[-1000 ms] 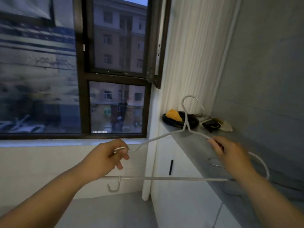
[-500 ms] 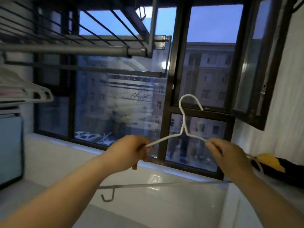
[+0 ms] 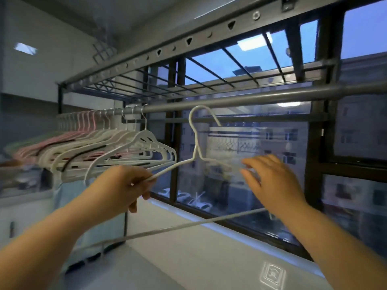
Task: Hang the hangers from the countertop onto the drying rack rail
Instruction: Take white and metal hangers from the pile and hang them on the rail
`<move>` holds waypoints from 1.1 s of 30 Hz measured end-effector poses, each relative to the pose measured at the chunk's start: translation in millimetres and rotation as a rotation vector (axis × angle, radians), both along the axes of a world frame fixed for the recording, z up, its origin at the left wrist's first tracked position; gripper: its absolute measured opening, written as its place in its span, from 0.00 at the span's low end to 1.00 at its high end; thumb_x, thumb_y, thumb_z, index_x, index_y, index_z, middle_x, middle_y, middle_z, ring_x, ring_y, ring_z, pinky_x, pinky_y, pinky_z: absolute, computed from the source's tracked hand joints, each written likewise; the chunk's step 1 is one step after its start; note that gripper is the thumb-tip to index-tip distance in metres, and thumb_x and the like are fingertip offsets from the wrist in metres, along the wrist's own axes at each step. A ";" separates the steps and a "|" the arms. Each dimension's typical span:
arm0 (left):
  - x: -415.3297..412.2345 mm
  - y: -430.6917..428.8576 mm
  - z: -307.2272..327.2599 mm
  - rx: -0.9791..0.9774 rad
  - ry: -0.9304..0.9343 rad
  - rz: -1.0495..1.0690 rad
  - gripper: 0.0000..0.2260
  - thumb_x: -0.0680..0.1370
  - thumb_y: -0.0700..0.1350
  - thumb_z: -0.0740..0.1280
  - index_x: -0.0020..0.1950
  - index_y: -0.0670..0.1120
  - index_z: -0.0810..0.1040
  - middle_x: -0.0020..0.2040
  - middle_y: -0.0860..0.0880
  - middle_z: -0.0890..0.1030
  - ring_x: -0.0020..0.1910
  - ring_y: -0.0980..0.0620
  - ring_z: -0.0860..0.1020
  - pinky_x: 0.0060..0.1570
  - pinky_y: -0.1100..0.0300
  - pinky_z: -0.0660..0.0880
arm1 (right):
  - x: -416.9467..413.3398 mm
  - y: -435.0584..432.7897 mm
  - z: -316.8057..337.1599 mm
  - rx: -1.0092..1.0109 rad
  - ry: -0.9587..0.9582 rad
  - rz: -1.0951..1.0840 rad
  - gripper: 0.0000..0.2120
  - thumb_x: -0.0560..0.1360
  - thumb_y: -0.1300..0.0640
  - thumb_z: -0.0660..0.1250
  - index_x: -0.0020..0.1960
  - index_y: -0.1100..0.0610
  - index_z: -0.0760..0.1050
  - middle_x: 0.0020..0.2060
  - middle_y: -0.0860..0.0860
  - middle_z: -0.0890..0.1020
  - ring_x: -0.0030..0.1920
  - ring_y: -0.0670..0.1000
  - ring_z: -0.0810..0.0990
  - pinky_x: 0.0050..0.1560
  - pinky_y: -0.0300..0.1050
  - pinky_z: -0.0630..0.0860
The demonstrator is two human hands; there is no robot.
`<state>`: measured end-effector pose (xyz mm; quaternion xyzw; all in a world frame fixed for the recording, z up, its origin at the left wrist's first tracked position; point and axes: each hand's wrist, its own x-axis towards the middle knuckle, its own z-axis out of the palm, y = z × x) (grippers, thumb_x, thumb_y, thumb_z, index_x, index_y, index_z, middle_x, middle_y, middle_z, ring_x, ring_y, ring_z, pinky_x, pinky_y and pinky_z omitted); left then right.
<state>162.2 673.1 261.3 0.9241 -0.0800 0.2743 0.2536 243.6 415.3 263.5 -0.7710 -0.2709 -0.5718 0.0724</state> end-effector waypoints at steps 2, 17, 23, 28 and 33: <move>2.2 24.4 6.9 -0.034 -0.051 0.068 0.10 0.78 0.44 0.61 0.37 0.52 0.74 0.34 0.54 0.80 0.24 0.62 0.76 0.22 0.69 0.71 | 9.1 22.6 17.0 -0.072 -0.126 0.029 0.13 0.69 0.56 0.60 0.39 0.62 0.81 0.32 0.56 0.83 0.34 0.58 0.81 0.31 0.49 0.78; 70.3 53.6 49.1 -0.058 -0.079 0.348 0.10 0.79 0.41 0.59 0.52 0.38 0.77 0.45 0.40 0.81 0.31 0.50 0.76 0.33 0.60 0.74 | -3.5 70.3 128.1 -0.262 0.112 -0.786 0.19 0.76 0.63 0.60 0.67 0.61 0.63 0.61 0.59 0.73 0.62 0.60 0.71 0.64 0.54 0.64; 92.0 52.5 49.7 -0.027 -0.061 0.416 0.10 0.79 0.40 0.58 0.49 0.38 0.78 0.45 0.39 0.81 0.41 0.43 0.81 0.45 0.51 0.78 | 2.0 52.4 121.1 -0.250 0.139 -0.717 0.18 0.77 0.64 0.58 0.67 0.60 0.63 0.59 0.57 0.74 0.59 0.59 0.73 0.57 0.51 0.67; 104.0 51.3 43.5 0.001 -0.015 0.436 0.10 0.79 0.40 0.57 0.50 0.39 0.77 0.46 0.40 0.81 0.45 0.41 0.81 0.49 0.48 0.79 | 4.6 47.6 117.3 -0.222 0.143 -0.601 0.23 0.77 0.65 0.58 0.71 0.59 0.60 0.64 0.58 0.71 0.63 0.59 0.69 0.62 0.52 0.64; 111.7 55.7 37.5 -0.026 0.000 0.444 0.11 0.79 0.41 0.58 0.53 0.38 0.77 0.48 0.38 0.81 0.46 0.39 0.80 0.51 0.46 0.78 | 8.8 46.3 113.6 -0.222 0.128 -0.583 0.25 0.78 0.64 0.57 0.73 0.59 0.56 0.66 0.58 0.68 0.65 0.59 0.66 0.64 0.51 0.61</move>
